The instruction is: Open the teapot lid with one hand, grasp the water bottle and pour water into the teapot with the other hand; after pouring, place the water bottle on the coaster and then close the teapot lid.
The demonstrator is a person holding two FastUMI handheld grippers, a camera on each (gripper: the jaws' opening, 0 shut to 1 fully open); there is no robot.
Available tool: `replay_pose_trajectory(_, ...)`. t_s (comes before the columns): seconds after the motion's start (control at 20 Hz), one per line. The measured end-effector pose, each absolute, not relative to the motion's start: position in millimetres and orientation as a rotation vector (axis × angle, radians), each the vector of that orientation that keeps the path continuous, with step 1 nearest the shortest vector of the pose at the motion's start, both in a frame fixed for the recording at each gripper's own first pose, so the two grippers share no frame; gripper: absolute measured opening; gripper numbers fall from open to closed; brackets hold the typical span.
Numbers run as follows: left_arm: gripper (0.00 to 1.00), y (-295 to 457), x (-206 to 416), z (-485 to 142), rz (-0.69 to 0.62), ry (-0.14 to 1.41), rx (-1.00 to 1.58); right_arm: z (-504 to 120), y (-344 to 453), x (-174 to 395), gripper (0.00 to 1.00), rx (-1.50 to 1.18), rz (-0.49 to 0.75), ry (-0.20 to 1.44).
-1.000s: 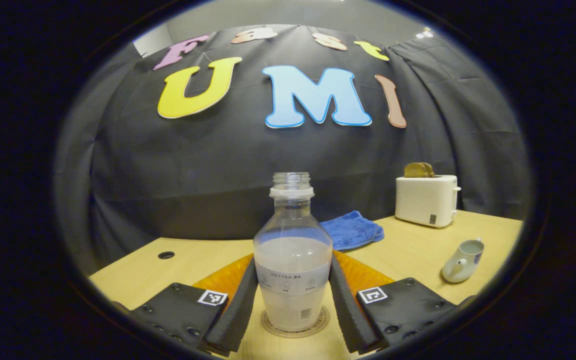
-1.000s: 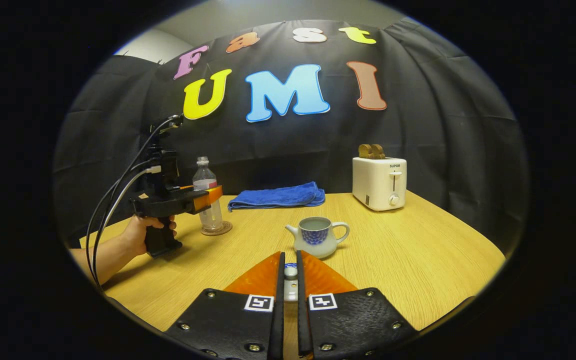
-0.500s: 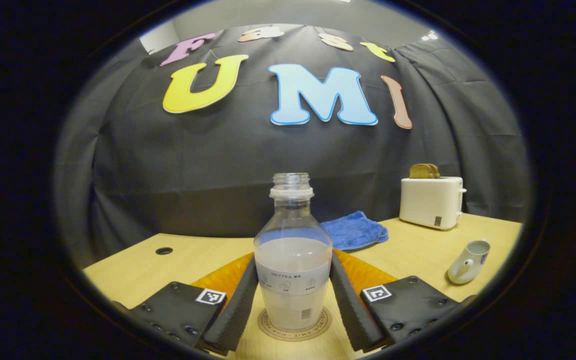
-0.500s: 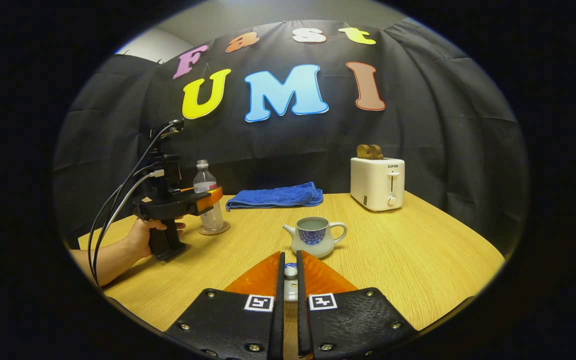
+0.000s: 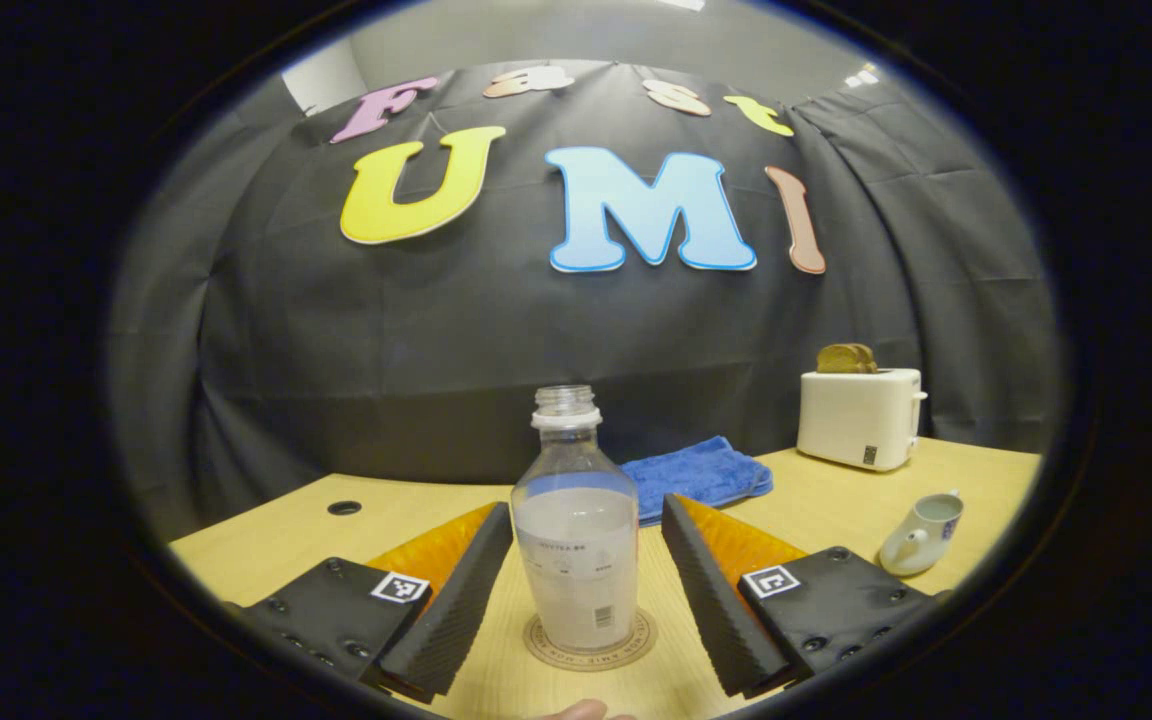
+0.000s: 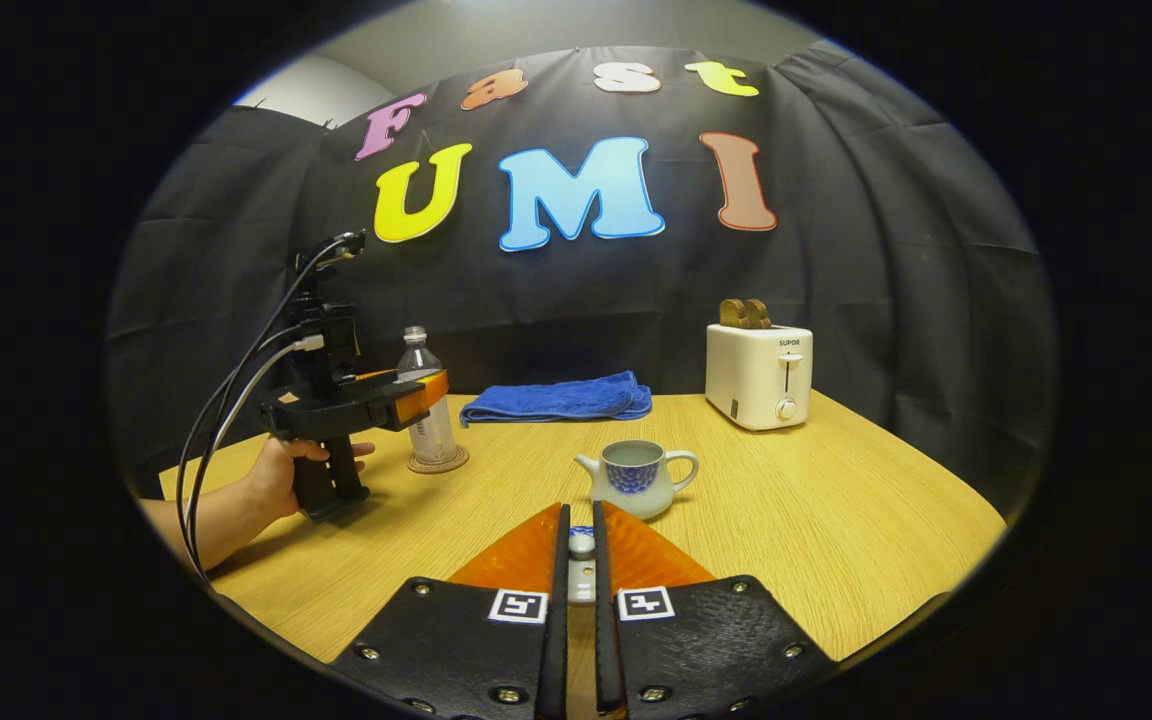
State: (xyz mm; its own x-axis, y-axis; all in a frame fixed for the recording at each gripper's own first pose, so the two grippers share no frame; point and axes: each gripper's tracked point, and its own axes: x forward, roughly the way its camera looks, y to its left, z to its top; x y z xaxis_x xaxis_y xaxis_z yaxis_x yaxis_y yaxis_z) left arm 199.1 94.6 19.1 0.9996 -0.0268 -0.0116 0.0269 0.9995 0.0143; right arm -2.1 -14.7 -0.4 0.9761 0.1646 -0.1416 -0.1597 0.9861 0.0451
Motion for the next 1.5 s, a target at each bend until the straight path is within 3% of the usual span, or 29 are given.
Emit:
replay_pose_trajectory(0.3,1.00,101,153,20,0.012,0.004,-0.007,15,-22,2,0.11,0.039,0.143,0.092)
replay_pose_trajectory(0.9,1.00,77,46,34,0.004,-0.023,-0.080,30,-34,123,0.11,0.020,0.032,0.051)
replay_pose_trajectory(1.5,1.00,79,47,28,0.017,-0.007,-0.080,6,-40,160,0.11,-0.015,-0.010,0.097)
